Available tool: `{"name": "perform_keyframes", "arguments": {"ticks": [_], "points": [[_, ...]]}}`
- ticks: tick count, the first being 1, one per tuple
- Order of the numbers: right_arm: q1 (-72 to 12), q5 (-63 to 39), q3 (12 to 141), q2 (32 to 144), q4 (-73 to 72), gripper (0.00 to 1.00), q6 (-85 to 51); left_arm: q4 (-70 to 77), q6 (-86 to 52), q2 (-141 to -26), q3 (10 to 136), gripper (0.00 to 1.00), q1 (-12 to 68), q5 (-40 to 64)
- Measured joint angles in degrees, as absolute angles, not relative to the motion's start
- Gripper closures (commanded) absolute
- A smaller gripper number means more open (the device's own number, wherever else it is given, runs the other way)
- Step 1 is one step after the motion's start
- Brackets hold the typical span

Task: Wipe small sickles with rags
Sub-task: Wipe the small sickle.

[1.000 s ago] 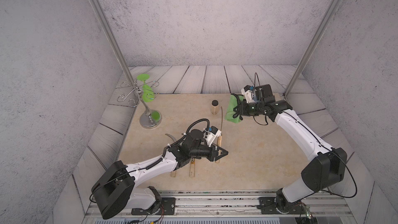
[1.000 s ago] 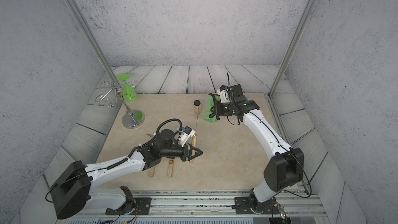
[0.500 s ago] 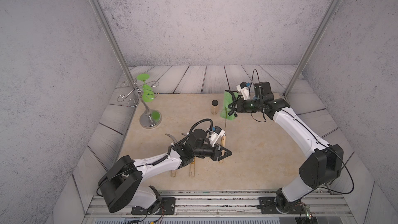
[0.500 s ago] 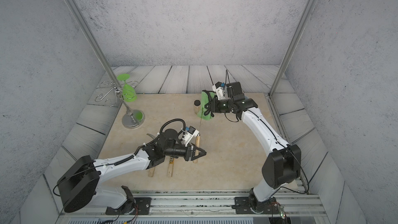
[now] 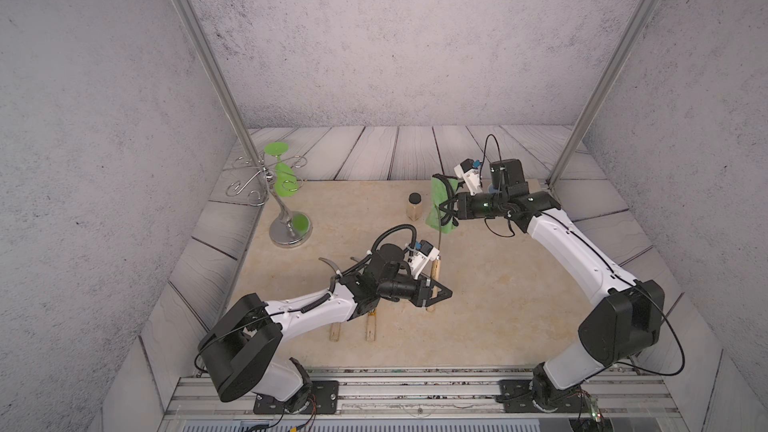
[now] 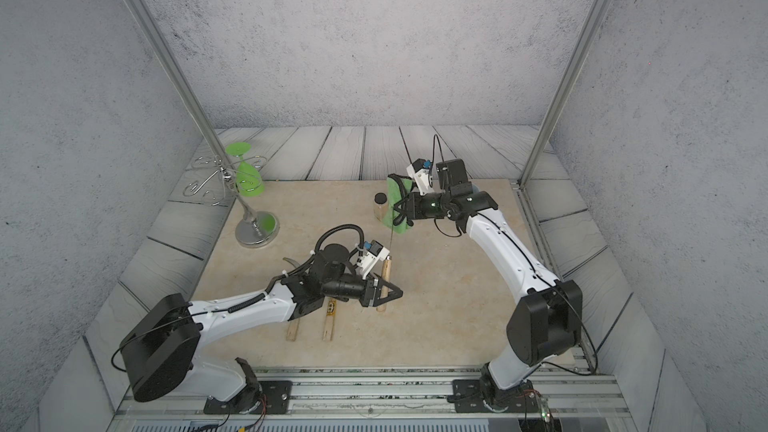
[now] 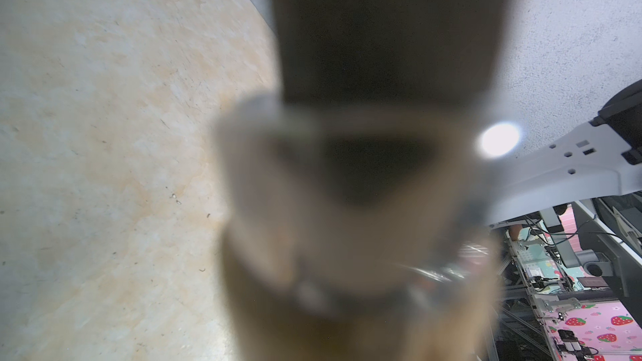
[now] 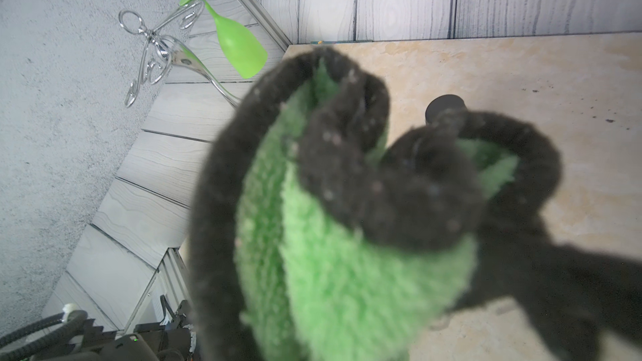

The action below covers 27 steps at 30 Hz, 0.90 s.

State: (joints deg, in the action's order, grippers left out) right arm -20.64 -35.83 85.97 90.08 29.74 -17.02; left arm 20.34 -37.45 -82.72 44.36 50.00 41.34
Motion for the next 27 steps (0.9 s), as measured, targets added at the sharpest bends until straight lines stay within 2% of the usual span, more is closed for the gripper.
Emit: {"name": "perform_keyframes", "arguments": {"ticks": [27], "points": [[-25.9, -35.1, 77.1, 77.0, 30.5, 0.85, -14.9, 17.8, -35.9, -86.3, 51.4, 1.00, 45.0, 44.5]]}}
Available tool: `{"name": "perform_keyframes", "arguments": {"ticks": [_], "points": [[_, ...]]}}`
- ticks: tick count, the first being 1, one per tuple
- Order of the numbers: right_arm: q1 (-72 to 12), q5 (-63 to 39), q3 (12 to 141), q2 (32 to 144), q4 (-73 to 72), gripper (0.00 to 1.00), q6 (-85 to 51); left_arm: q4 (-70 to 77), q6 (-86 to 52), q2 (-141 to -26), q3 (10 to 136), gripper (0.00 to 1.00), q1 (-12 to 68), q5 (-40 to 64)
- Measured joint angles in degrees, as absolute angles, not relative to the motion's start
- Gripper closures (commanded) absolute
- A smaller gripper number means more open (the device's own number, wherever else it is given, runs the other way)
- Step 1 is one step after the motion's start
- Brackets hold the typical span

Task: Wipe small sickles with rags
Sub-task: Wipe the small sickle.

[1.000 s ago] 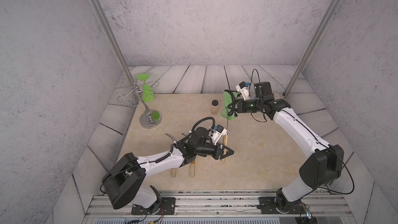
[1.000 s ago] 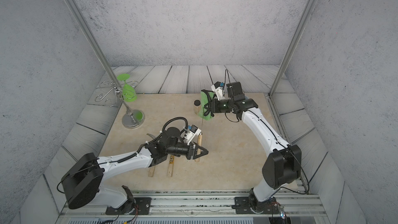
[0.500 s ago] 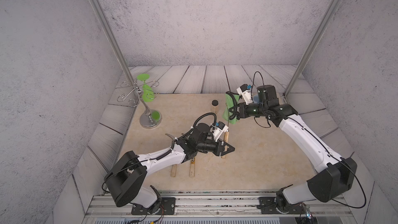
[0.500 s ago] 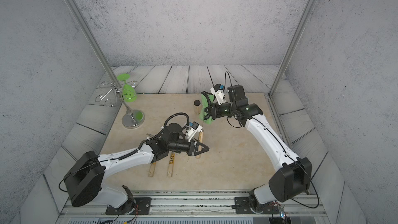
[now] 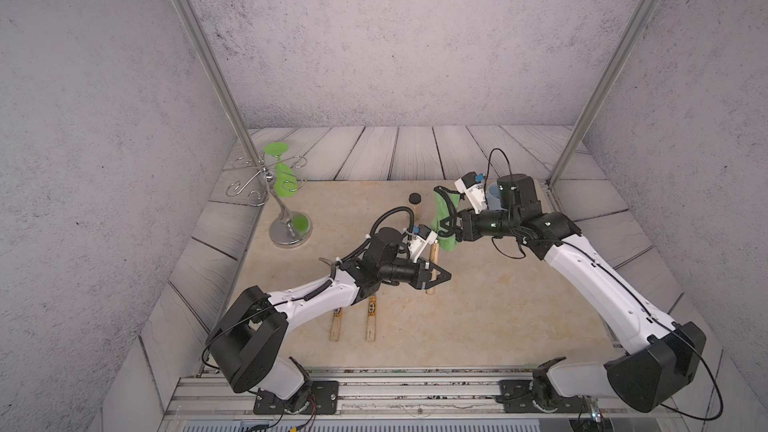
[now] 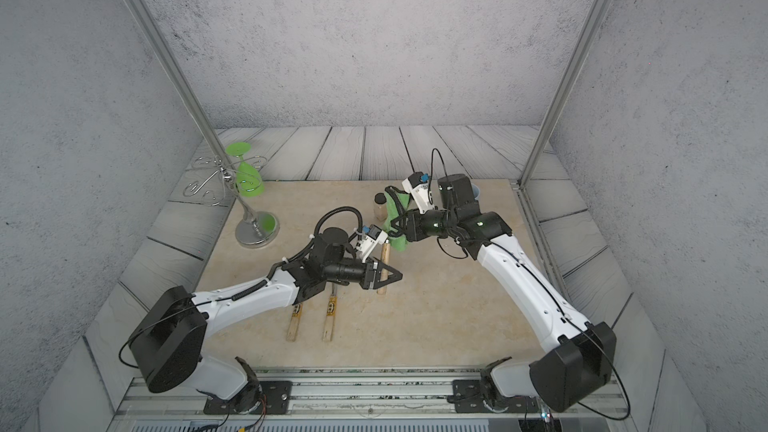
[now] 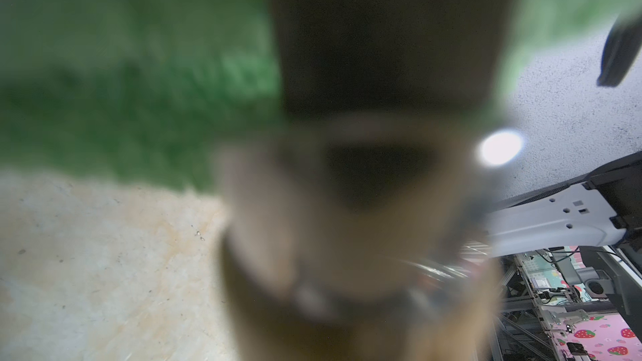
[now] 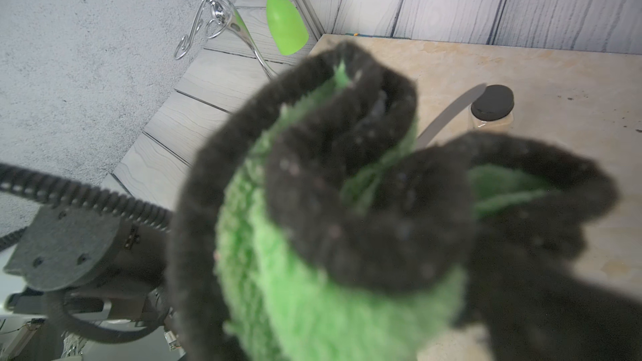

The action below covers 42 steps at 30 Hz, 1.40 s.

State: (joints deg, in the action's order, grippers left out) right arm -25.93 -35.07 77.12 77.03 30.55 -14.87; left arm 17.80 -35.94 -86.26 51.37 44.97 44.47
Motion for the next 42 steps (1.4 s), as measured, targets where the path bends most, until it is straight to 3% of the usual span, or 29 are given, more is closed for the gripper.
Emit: {"name": "perform_keyframes", "arguments": {"ticks": [11, 19, 28, 35, 42], "points": [[-28.1, -36.1, 71.7, 70.0, 32.1, 0.85, -14.7, 19.9, -36.4, -86.7, 52.2, 1.00, 40.6, 49.0], [-24.8, -28.2, 72.1, 67.5, 38.7, 0.85, -15.8, 22.2, -38.0, -82.5, 48.5, 1.00, 40.5, 49.3], [-20.3, -25.1, 81.3, 78.6, 38.8, 0.85, -19.3, 25.6, -40.6, -75.8, 40.7, 1.00, 44.6, 47.9], [-20.3, -28.7, 88.4, 88.4, 35.8, 0.85, -21.2, 26.9, -41.7, -75.2, 39.7, 1.00, 47.4, 47.1], [-20.3, -33.1, 90.5, 90.1, 33.1, 0.85, -21.9, 28.3, -42.3, -75.9, 39.6, 1.00, 48.4, 46.7]]}}
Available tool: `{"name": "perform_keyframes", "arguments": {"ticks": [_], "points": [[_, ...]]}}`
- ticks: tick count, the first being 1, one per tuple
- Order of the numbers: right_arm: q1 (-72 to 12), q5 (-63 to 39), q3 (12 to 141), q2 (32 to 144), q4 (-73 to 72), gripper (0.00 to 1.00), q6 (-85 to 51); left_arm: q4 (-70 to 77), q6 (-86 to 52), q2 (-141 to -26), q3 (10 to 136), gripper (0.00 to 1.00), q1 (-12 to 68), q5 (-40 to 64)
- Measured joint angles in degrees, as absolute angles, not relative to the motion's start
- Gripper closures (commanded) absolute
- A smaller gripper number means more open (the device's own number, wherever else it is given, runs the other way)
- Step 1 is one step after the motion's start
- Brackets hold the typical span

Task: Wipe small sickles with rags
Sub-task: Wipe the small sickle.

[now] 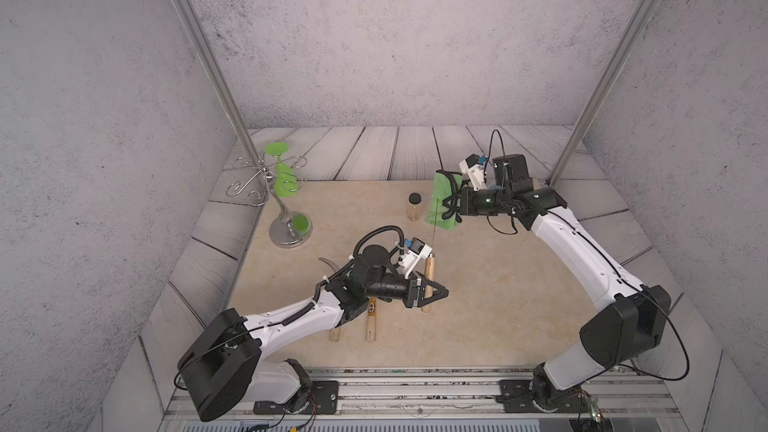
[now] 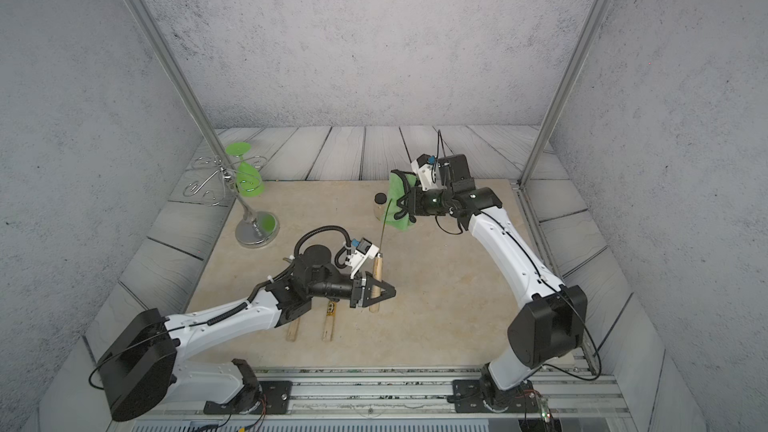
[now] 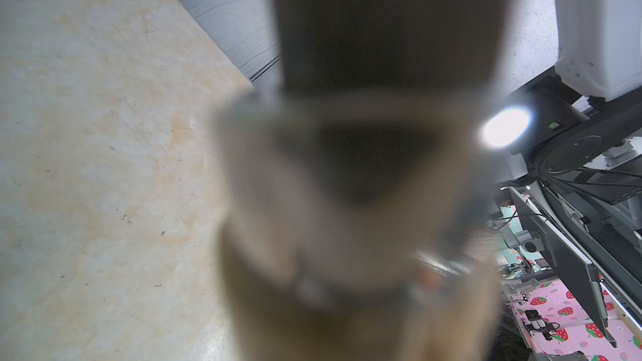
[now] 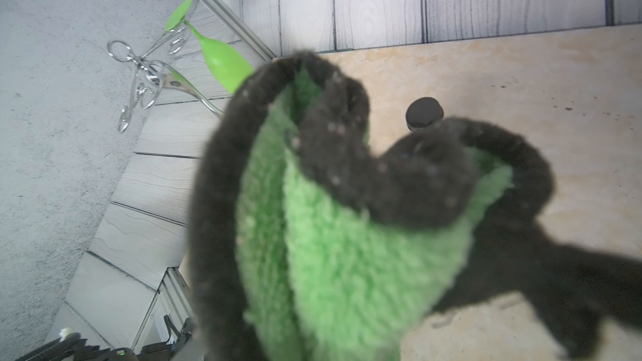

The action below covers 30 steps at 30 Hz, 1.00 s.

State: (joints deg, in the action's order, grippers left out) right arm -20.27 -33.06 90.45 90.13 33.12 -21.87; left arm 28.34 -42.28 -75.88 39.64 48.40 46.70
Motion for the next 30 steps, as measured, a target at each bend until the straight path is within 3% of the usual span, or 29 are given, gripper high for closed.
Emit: {"name": "perform_keyframes", "arguments": {"ticks": [14, 30], "points": [[-20.3, -36.9, 87.4, 89.1, 31.0, 0.84, -19.2, 29.9, -41.6, -81.6, 42.5, 1.00, 48.6, 46.8], [-24.5, -35.1, 84.5, 80.6, 36.4, 0.84, -13.5, 30.2, -40.2, -84.7, 48.6, 1.00, 48.3, 46.9]]}}
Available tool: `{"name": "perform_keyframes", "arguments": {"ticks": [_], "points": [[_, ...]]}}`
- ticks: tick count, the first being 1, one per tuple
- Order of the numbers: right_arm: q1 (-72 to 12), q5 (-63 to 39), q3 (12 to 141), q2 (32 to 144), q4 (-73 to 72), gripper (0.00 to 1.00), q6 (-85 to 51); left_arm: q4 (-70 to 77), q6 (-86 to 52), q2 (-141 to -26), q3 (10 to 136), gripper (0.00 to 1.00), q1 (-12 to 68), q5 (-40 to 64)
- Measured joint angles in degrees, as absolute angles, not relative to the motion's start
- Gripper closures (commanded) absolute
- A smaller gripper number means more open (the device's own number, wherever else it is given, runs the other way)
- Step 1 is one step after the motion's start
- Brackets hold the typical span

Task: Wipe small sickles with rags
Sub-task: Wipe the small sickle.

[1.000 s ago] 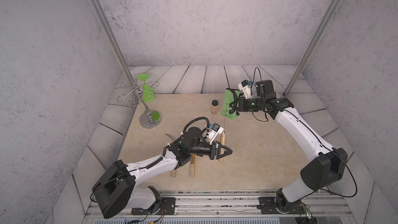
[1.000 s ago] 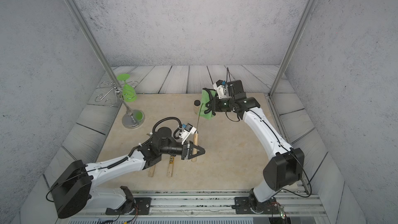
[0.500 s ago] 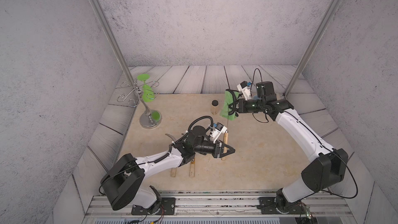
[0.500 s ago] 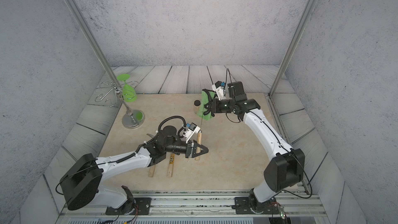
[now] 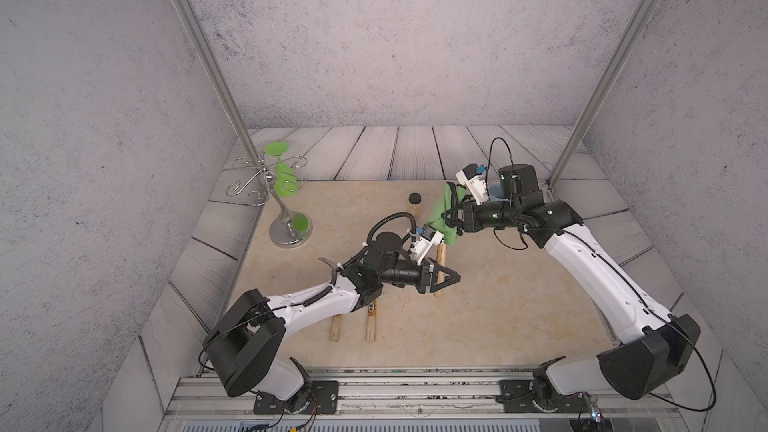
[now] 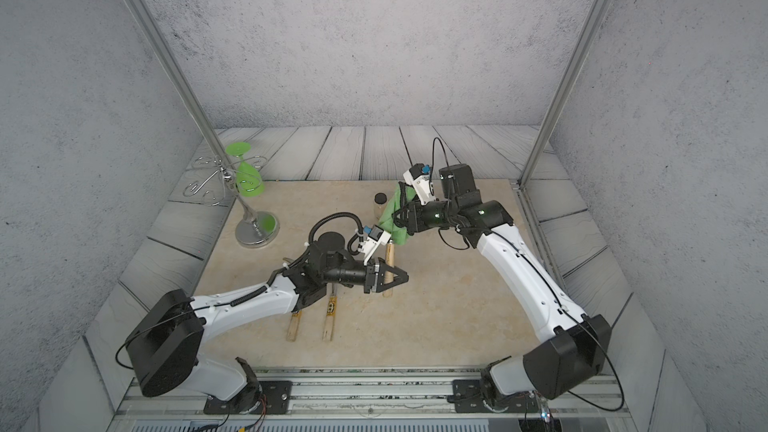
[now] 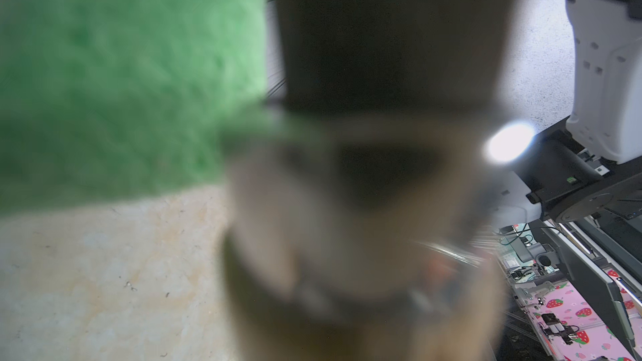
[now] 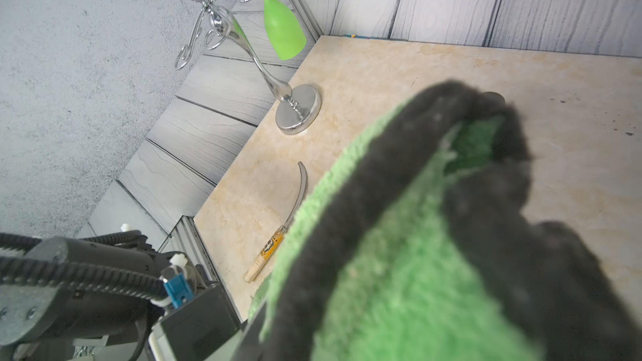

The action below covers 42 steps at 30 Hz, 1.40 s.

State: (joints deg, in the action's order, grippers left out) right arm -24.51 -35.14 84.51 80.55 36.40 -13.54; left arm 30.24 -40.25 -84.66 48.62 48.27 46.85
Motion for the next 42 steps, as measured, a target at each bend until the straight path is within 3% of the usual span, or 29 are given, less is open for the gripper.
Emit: {"name": "perform_keyframes", "arguments": {"ticks": [15, 27, 42], "points": [[-26.9, -28.7, 80.9, 77.3, 39.0, 0.85, -13.3, 27.5, -39.5, -84.8, 49.2, 1.00, 48.3, 47.9], [-24.3, -22.3, 80.3, 78.1, 38.9, 0.86, -17.5, 20.9, -38.4, -74.4, 45.0, 1.00, 48.1, 43.9], [-23.1, -20.0, 95.8, 87.1, 39.9, 0.85, -19.9, 20.0, -38.5, -74.8, 41.9, 1.00, 48.1, 43.1]]}}
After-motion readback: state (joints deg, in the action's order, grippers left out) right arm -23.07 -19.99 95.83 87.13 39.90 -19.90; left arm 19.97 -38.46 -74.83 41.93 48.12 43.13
